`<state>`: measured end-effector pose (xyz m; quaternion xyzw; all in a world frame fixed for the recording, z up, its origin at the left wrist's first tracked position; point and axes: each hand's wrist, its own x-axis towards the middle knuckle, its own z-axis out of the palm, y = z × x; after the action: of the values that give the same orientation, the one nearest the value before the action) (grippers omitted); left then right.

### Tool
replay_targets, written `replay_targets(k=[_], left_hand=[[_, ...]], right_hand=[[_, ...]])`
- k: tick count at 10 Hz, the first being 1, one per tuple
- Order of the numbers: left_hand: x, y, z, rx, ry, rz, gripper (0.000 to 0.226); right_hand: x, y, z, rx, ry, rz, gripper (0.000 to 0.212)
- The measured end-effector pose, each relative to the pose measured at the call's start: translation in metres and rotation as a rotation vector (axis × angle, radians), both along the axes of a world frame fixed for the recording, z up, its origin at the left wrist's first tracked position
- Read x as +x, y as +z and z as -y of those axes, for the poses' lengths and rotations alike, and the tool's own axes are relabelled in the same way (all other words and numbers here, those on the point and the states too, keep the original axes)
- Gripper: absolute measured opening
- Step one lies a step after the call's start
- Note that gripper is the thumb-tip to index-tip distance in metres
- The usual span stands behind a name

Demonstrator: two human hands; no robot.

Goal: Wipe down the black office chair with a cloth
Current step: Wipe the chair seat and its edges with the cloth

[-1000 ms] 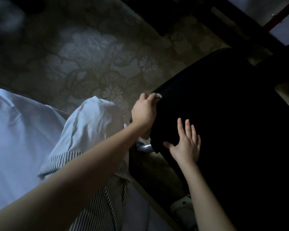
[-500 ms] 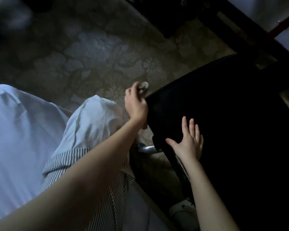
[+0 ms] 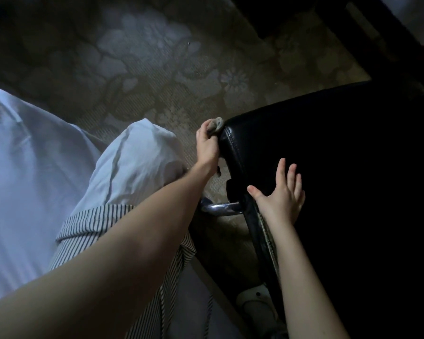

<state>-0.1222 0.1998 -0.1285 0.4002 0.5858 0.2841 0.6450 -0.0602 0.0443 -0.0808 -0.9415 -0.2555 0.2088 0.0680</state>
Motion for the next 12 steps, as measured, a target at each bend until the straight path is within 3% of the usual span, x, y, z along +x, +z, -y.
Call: replay_targets(k=[4,7,9,11,12], left_hand=[[-0.002,-0.004,0.038,0.097,-0.064,0.023,0.04],[-0.021,0.005,0.095,0.263,-0.282,-0.037,0.035],[-0.03,0.011,0.127,0.296,-0.337,-0.085,0.036],[-0.023,0.034,0.08,0.338,-0.074,-0.199,0.05],[-0.017,0.031,0.057,0.38,-0.121,-0.243,0.042]], right_hand=[[0.006,0.001,-0.017,0.01,-0.057,0.002,0.096],[0.012,0.01,-0.033,-0.019,-0.086,-0.062,0.097],[0.01,0.024,-0.016,0.099,-0.107,-0.095,0.077],[-0.011,0.033,0.032,-0.066,-0.053,-0.068,0.09],[-0.026,0.029,0.05,-0.192,-0.028,-0.026,0.1]])
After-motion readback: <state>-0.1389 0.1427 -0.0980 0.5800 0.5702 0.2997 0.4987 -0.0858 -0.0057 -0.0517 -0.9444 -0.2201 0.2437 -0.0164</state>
